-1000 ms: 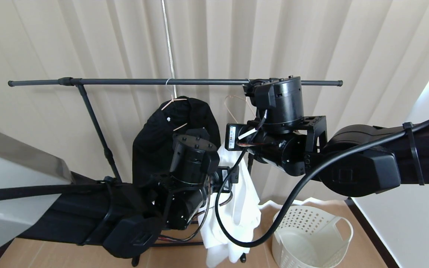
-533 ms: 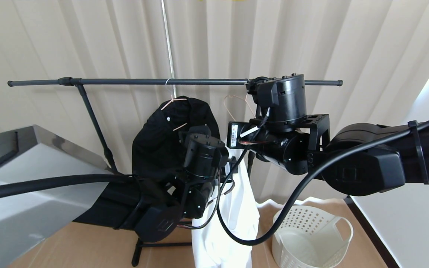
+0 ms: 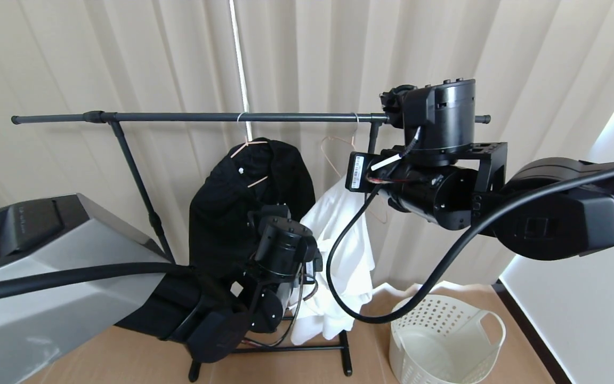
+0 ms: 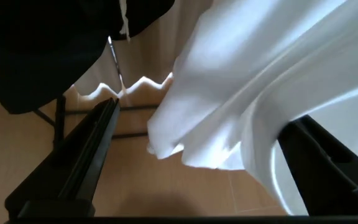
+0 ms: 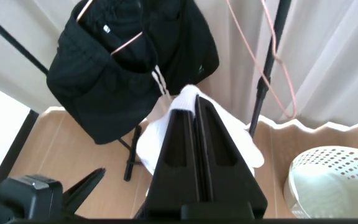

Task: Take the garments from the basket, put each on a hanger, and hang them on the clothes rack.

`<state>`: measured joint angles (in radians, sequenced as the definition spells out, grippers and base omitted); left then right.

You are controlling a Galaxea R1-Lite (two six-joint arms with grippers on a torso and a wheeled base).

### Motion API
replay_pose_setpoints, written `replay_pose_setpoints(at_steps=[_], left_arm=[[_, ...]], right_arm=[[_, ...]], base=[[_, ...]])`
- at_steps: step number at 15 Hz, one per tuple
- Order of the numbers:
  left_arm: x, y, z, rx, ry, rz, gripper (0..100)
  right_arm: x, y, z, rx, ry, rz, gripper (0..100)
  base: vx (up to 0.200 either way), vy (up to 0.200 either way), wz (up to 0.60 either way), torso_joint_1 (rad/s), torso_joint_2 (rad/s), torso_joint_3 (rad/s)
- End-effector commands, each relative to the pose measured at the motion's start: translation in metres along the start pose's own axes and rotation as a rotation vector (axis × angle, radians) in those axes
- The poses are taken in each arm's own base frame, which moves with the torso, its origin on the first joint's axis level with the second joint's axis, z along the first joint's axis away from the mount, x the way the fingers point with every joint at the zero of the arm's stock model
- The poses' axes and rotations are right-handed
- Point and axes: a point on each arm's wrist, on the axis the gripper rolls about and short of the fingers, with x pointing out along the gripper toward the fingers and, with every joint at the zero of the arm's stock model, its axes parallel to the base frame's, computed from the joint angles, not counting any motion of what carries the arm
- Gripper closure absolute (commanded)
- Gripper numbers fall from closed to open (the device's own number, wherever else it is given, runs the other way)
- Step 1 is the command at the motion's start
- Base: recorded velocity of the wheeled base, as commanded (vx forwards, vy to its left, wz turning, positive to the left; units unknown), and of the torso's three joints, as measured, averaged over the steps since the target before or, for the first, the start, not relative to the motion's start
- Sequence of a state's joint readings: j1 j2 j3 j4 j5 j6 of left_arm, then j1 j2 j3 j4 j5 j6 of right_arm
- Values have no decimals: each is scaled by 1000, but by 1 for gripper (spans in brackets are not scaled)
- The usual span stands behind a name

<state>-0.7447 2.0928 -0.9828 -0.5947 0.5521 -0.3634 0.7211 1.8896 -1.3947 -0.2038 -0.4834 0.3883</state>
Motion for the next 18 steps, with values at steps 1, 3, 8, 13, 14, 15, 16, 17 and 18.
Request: replay_pose_setpoints(at_steps=[1, 3, 8, 13, 14, 15, 16, 17, 18], left_arm=[[1, 6, -5, 7, 18, 17, 0], [3, 9, -15, 25, 47, 29, 0], [2, 4, -37, 66, 98, 22, 0], [-8, -12, -36, 43, 84, -27, 0], [-7, -15, -32, 30, 70, -36, 0], [-9, -22, -28, 9, 54, -54, 0], [-15, -30, -28, 11, 49, -79, 0], [-22, -36, -27, 14, 41, -102, 0], [-27, -39, -27, 18, 40, -116, 0]], right_arm=[[-5, -6, 11, 17, -26, -5, 100], [-5, -9, 14, 20, -33, -10, 100], [-7, -8, 16, 27, -40, -6, 100], [-4, -1, 10, 26, -25, 11, 100], [-6, 2, 8, 23, -21, 18, 100], [-5, 3, 7, 22, -18, 19, 100], [-3, 3, 5, 21, -15, 18, 100], [-3, 3, 5, 19, -14, 17, 100], [-2, 4, 4, 18, -13, 17, 100]], base=[[0, 0, 0, 0, 0, 0], [0, 0, 0, 0, 0, 0], [0, 0, 0, 0, 0, 0], [0, 0, 0, 0, 0, 0], [0, 0, 0, 0, 0, 0], [0, 0, 0, 0, 0, 0], [0, 0, 0, 0, 0, 0], [0, 0, 0, 0, 0, 0], [0, 0, 0, 0, 0, 0]])
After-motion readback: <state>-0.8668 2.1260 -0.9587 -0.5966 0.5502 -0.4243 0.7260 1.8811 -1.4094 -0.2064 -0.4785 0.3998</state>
